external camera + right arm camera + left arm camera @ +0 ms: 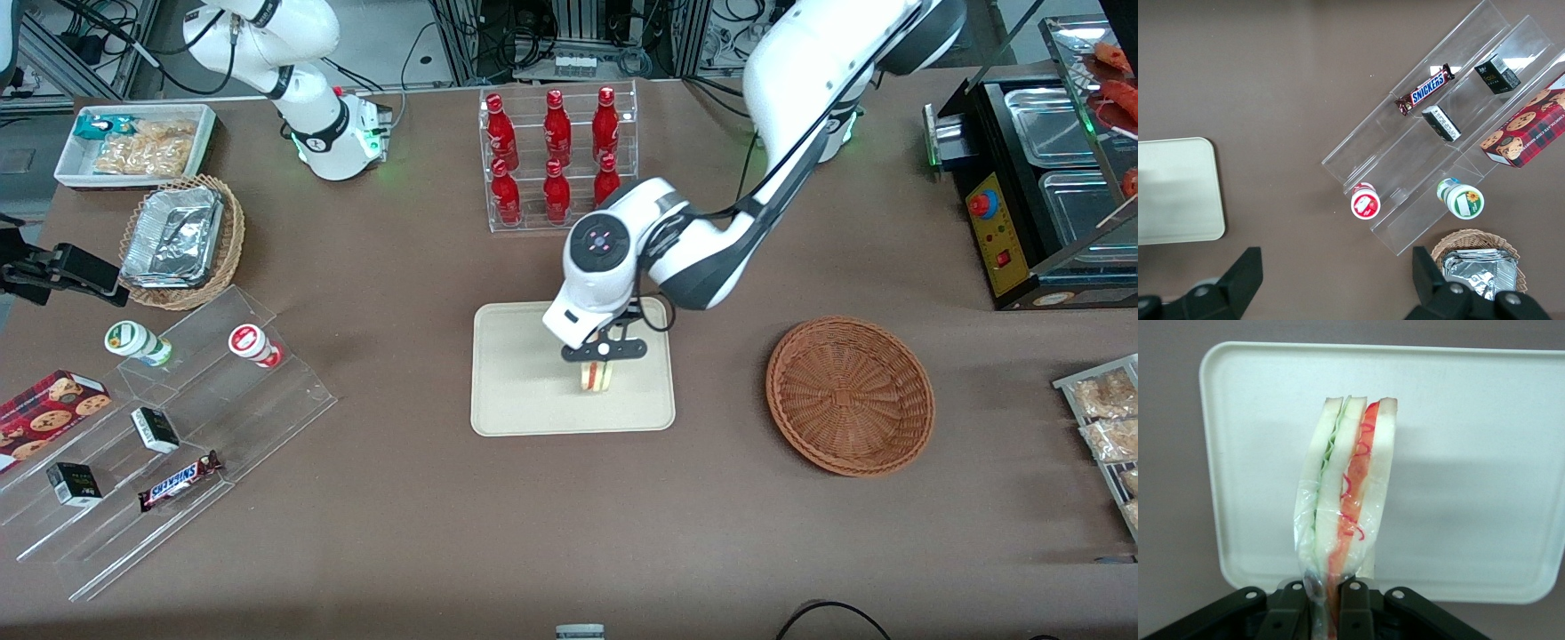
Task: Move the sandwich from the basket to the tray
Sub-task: 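Lift the sandwich and carry it over the cream tray, then lower the sandwich onto the tray and open the left gripper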
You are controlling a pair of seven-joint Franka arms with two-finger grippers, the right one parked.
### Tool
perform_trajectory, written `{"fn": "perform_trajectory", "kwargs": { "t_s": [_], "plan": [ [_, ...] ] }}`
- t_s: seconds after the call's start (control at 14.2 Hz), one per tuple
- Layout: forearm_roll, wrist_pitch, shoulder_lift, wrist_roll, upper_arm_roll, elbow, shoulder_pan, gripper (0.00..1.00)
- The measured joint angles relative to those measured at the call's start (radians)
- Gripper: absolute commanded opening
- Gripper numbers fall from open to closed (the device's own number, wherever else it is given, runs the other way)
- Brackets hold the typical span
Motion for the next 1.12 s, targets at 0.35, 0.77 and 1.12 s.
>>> {"fn": "perform_trajectory", "kwargs": {
  "t_s": [0.35,0.77,1.12],
  "plan": [
    [0.047,-0.071,0.195,-0.050,0.013,0.244,-0.046,0.20],
    [0.051,-0.084,0.223,-0.065,0.026,0.294,-0.066,1.00],
    [0.053,-0.196,0.163,-0.068,0.034,0.346,-0.052,1.00]
  ]
}}
